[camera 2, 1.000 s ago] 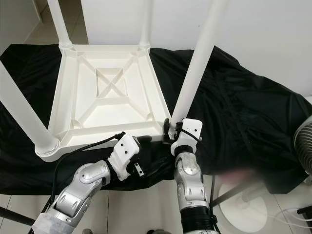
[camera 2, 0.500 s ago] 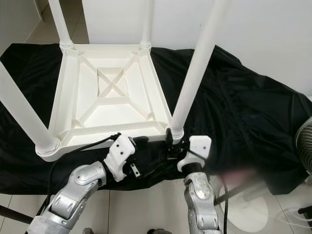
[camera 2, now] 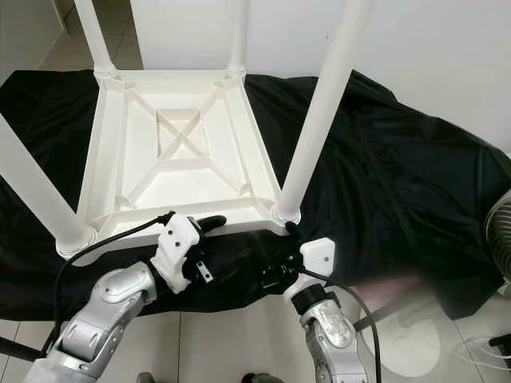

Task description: Building children table

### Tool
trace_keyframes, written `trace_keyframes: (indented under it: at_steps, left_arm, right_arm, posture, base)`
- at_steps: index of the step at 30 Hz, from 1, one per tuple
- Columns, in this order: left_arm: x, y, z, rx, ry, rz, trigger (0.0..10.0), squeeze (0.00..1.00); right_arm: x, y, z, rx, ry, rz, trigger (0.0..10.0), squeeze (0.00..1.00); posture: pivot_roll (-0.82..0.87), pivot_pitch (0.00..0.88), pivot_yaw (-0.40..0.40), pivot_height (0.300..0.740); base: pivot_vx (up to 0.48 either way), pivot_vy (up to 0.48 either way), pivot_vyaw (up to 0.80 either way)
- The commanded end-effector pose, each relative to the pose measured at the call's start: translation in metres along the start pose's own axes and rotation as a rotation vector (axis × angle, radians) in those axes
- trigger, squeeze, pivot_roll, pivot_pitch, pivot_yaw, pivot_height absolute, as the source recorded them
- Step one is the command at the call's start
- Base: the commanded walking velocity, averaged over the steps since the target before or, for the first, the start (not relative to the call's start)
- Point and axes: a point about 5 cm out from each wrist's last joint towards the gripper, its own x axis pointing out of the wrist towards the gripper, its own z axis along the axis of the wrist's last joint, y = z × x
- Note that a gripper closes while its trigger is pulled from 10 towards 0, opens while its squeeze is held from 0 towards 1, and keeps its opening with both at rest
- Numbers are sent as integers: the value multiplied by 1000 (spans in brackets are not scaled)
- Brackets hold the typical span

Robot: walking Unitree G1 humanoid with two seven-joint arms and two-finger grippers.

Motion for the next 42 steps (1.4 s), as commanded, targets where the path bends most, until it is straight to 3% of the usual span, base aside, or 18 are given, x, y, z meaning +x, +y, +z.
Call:
trace_keyframes:
  at_steps: [1, 5, 11, 19, 29, 33, 35, 42]
  left_arm:
    - [-6, -2, -1, -7, 17, -54, 10000, 0]
    - [-25, 6, -6, -2, 74, -37, 10000, 0]
    - [-32, 9, -9, 14, 109, -36, 10000, 0]
    - [-47, -1, -25, -28, 181, -66, 10000, 0]
    - [-46, -17, -32, -65, 182, -50, 10000, 0]
    - [-40, -16, -29, -79, 155, -25, 10000, 0]
    - [-34, -11, -20, -115, 97, 22, 10000, 0]
    - [-33, -2, -11, -155, 41, 106, 10000, 0]
  right_arm:
    - [3, 3, -1, 21, 15, 68, 10000, 0]
    - [16, -6, 5, 15, 2, 108, 10000, 0]
    - [26, -12, 10, 7, -20, 103, 10000, 0]
    - [33, -23, 11, -1, -34, 52, 10000, 0]
    - [25, -20, 2, 2, 13, 84, 10000, 0]
    - [24, -14, 1, -6, 21, 125, 10000, 0]
    - [21, -10, 0, -49, 38, 155, 10000, 0]
    - [6, -18, -6, -51, 52, 62, 10000, 0]
  posture:
    - [-7, 105, -67, 740]
    - [3, 105, -69, 740]
    - [12, 104, -76, 740]
    - [24, 101, -83, 740]
    - [25, 103, -86, 740]
    - [23, 102, -87, 740]
    - [21, 100, -88, 740]
    - [10, 109, -86, 740]
  base:
    - [0, 0, 0]
    - [0, 0, 0]
    - [0, 0, 0]
    - [0, 0, 0]
    - [0, 0, 0]
    - [0, 0, 0]
    - [0, 0, 0]
    - [0, 0, 0]
